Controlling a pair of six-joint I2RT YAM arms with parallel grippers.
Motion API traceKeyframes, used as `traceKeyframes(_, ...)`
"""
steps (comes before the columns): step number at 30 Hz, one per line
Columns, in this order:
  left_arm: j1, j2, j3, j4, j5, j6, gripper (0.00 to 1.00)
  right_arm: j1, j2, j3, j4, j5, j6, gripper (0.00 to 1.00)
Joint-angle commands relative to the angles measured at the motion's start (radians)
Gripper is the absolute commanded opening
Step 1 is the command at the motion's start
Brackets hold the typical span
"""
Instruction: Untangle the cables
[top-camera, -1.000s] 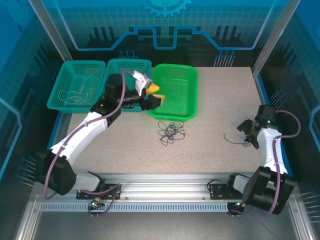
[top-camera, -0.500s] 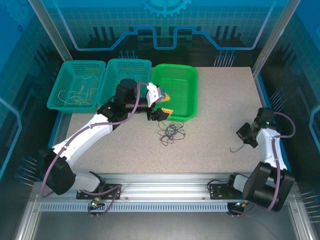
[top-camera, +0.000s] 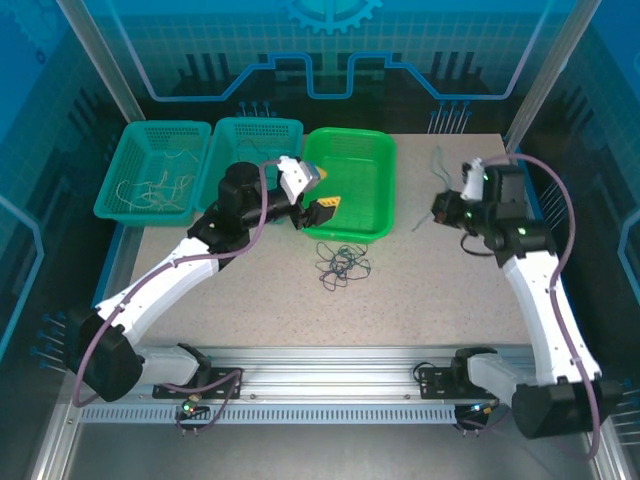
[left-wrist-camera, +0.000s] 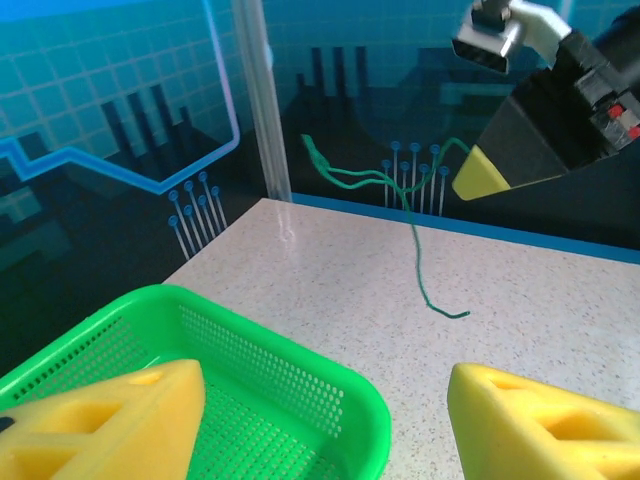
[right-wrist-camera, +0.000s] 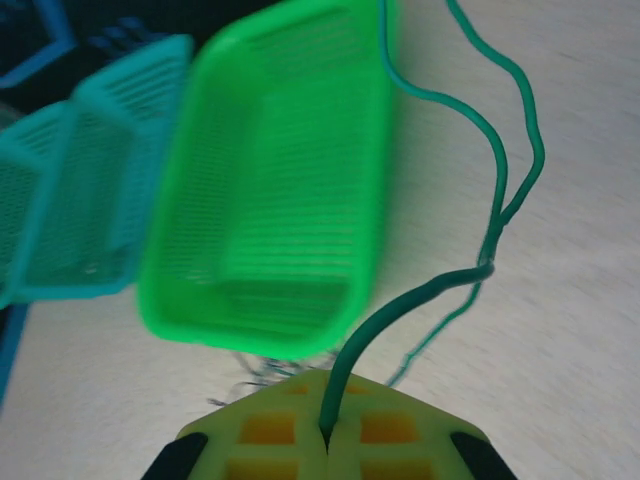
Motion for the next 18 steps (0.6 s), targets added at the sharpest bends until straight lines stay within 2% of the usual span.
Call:
traceKeyframes(1,0.001,-0.033,-0.012,0.016,-0.065,-0.054,0.67,0.109,0.136,0.106,0.068,-0.014,-0.007,0.00)
traceKeyframes(4,0.000,-0.041,-0.021,0.008,-0.055,-0.092,0.67,0.168,0.282,0.201,0.099,0.009,-0.012,0.00)
traceKeyframes(9,-0.001,-0.063,-0.031,-0.043,-0.080,-0.164,0.67,0.216,0.525,0.354,0.094,0.037,-0.015,0.07)
traceKeyframes(10,0.000,-0.069,-0.032,-0.064,-0.088,-0.182,0.67,0.221,0.567,0.393,0.074,0.044,-0.011,0.10)
traceKeyframes(12,-0.003,-0.082,-0.037,-0.099,-0.097,-0.221,0.67,0.224,0.629,0.465,0.016,0.067,0.007,0.32)
traceKeyframes(13,-0.003,-0.087,-0.040,-0.118,-0.099,-0.248,0.67,0.225,0.647,0.495,-0.008,0.071,0.011,0.38)
traceKeyframes(15,-0.002,-0.095,-0.054,-0.135,-0.090,-0.311,0.67,0.225,0.645,0.511,-0.027,0.087,0.013,0.45)
traceKeyframes(18,-0.013,-0.095,-0.093,-0.152,-0.081,-0.407,0.66,0.224,0.576,0.463,-0.012,0.099,0.012,0.46)
